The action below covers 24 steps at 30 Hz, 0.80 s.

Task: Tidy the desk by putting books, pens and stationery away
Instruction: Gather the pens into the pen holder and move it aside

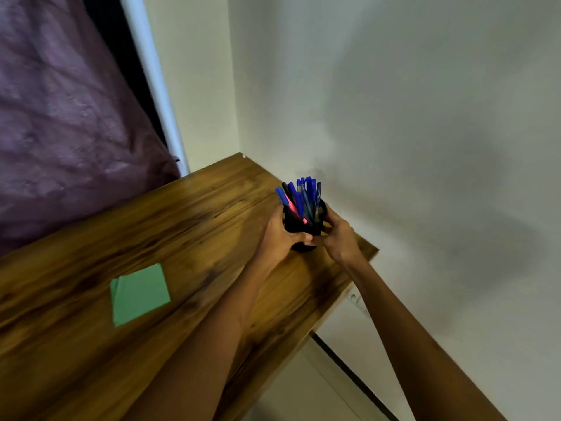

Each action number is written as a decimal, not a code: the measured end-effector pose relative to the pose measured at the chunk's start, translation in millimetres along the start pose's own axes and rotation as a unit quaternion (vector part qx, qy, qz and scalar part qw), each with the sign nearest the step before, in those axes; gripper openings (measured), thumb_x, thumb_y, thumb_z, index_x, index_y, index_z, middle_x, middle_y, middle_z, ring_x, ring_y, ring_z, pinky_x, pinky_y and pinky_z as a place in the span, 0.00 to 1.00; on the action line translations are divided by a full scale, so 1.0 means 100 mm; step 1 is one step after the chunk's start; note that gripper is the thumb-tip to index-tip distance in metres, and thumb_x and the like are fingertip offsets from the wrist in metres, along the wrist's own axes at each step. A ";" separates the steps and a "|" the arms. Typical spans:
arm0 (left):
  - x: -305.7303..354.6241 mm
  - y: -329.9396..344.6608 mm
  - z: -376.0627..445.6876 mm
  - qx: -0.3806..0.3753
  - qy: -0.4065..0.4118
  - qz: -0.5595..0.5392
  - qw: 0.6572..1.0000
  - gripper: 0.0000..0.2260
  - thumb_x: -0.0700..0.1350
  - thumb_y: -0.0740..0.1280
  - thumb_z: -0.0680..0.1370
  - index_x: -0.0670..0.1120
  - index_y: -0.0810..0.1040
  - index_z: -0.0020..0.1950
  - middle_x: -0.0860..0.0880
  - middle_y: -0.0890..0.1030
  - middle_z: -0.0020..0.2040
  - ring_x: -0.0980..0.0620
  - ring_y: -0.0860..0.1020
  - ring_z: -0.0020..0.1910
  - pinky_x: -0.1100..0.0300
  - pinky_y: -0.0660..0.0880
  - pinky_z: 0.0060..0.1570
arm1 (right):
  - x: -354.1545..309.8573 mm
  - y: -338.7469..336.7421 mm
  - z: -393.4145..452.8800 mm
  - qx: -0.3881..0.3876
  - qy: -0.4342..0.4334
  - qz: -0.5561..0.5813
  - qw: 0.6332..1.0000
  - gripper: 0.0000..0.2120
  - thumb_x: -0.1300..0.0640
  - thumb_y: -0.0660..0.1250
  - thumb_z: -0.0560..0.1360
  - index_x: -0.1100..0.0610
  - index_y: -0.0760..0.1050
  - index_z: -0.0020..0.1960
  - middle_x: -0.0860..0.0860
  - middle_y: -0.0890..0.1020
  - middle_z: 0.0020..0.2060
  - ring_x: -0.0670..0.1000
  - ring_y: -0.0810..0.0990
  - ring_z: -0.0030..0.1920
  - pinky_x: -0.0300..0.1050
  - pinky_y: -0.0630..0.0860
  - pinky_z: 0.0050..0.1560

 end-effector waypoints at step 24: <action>-0.36 0.70 0.65 -0.072 -0.050 -0.001 0.996 0.33 0.33 0.68 0.73 0.50 0.62 0.74 0.47 0.73 0.68 0.49 0.70 0.69 0.45 0.70 0.67 | 0.55 -0.33 0.38 0.179 0.071 -0.109 0.975 0.30 0.63 0.71 0.73 0.58 0.63 0.72 0.56 0.77 0.64 0.57 0.76 0.63 0.47 0.73 0.62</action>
Point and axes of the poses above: each hand's wrist, its own z-axis towards the middle knuckle, its own y-axis out of the palm, x = y × z, the point moved 6 cm from there along z, towards the middle knuckle
